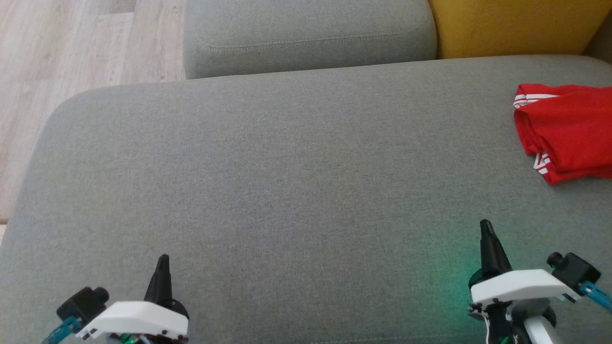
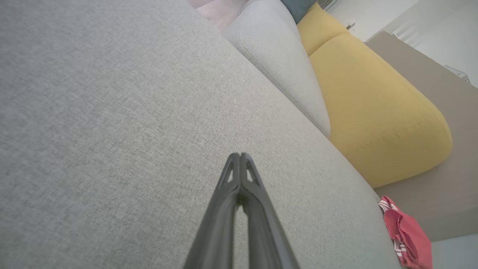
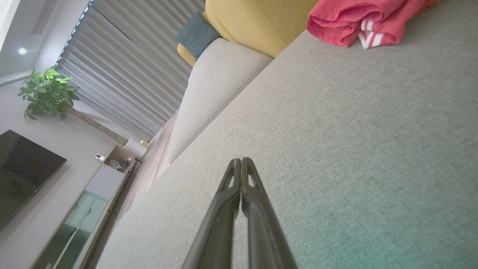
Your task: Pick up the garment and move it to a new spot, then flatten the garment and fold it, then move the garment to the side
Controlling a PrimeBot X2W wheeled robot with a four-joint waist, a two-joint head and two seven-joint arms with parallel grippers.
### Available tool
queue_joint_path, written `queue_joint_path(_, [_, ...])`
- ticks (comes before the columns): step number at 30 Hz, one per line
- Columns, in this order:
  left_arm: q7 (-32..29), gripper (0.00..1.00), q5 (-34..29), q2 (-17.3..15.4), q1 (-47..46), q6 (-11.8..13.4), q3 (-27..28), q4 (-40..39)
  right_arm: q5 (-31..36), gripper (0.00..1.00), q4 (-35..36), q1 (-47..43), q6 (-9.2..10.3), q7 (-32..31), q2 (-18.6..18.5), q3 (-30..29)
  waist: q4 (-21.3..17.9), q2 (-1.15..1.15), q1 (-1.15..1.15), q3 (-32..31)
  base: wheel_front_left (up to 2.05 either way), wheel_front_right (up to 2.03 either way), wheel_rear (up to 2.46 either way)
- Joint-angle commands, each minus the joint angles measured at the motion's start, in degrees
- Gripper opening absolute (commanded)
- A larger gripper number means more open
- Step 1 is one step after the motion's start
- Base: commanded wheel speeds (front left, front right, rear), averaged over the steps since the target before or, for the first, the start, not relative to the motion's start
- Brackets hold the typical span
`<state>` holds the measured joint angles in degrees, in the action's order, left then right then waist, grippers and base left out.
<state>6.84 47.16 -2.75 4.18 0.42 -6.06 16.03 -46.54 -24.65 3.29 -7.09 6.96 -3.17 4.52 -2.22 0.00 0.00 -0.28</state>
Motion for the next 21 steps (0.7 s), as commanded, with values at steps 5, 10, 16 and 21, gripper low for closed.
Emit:
queue_joint_path(5, [-1.06,0.00,4.26,-0.69,-3.32,-0.95,2.23,-1.83,-4.49,0.00,2.93,2.78,-0.18,-1.17,-0.62,-0.68,0.17,0.00,0.00,0.03,0.00,0.00,0.00])
queue_joint_path(10, [-1.87,0.00,7.28,-0.72,-3.82,-1.46,2.88,-1.85,-7.54,0.00,3.49,2.78,-0.20,-1.97,-0.63,-1.32,0.32,0.00,0.00,0.07,0.00,0.00,0.00])
queue_joint_path(16, [-2.84,0.00,10.89,-0.75,-4.42,-2.06,3.67,-1.87,-11.20,0.00,4.16,2.78,-0.22,-2.94,-0.63,-2.10,0.50,0.00,0.00,0.10,0.00,0.00,0.00])
queue_joint_path(21, [-3.66,0.00,13.90,-0.77,-4.92,-2.56,4.33,-1.88,-14.24,0.00,4.72,2.78,-0.23,-3.75,-0.63,-2.76,0.65,0.00,0.00,0.13,0.00,0.00,0.00])
